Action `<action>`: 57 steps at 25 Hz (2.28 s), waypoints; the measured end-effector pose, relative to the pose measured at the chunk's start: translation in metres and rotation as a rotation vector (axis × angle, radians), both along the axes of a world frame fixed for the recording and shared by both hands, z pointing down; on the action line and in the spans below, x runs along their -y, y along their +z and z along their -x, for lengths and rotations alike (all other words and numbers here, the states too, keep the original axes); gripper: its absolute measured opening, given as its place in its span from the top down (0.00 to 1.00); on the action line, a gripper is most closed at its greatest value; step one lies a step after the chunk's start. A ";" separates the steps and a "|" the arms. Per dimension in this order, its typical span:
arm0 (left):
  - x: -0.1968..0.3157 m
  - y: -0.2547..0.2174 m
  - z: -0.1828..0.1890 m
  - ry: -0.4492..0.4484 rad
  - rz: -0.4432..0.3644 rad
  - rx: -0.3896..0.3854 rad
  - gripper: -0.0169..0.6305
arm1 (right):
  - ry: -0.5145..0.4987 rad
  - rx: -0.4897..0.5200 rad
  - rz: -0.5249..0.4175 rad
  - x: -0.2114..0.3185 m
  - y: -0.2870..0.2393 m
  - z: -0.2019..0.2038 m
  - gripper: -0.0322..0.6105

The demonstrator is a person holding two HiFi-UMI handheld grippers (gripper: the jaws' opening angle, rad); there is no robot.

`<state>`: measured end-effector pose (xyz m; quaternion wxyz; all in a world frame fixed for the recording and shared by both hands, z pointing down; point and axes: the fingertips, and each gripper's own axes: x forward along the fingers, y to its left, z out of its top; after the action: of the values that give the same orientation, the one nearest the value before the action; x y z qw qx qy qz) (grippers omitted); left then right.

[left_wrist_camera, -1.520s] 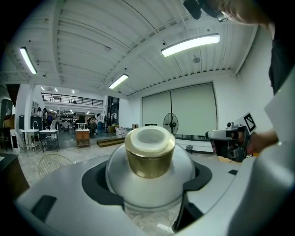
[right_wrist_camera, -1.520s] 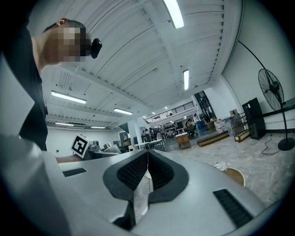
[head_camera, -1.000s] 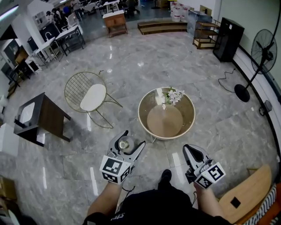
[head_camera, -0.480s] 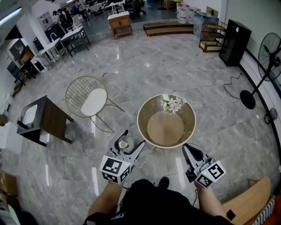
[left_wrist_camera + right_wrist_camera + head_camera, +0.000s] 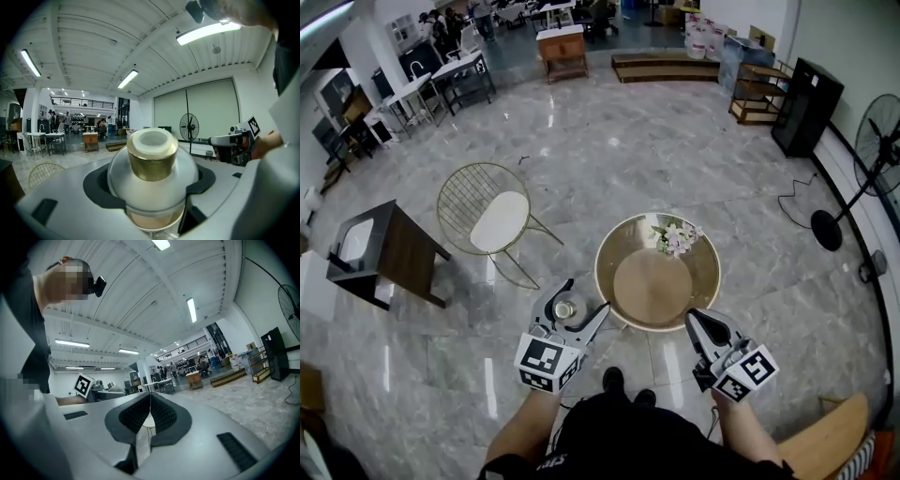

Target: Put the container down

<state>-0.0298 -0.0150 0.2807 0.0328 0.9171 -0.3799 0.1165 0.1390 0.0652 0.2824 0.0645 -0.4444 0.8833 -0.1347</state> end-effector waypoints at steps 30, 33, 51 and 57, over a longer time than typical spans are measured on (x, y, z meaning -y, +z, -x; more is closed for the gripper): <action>0.145 0.039 -0.002 0.038 0.060 0.015 0.44 | -0.008 -0.031 0.045 0.152 0.037 0.015 0.93; 0.163 0.052 -0.017 0.036 0.078 0.025 0.44 | -0.019 -0.025 0.075 0.169 0.055 0.003 0.93; 0.234 0.191 -0.078 0.033 0.218 0.078 0.44 | -0.102 -0.033 0.259 0.236 0.181 -0.035 0.93; 0.249 0.236 -0.084 0.023 0.272 0.087 0.44 | -0.143 -0.024 0.321 0.253 0.217 -0.030 0.93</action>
<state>0.0544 -0.2636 0.5167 0.1391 0.9025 -0.3513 0.2070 0.1694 -0.1875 0.4992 -0.0278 -0.3868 0.8804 -0.2730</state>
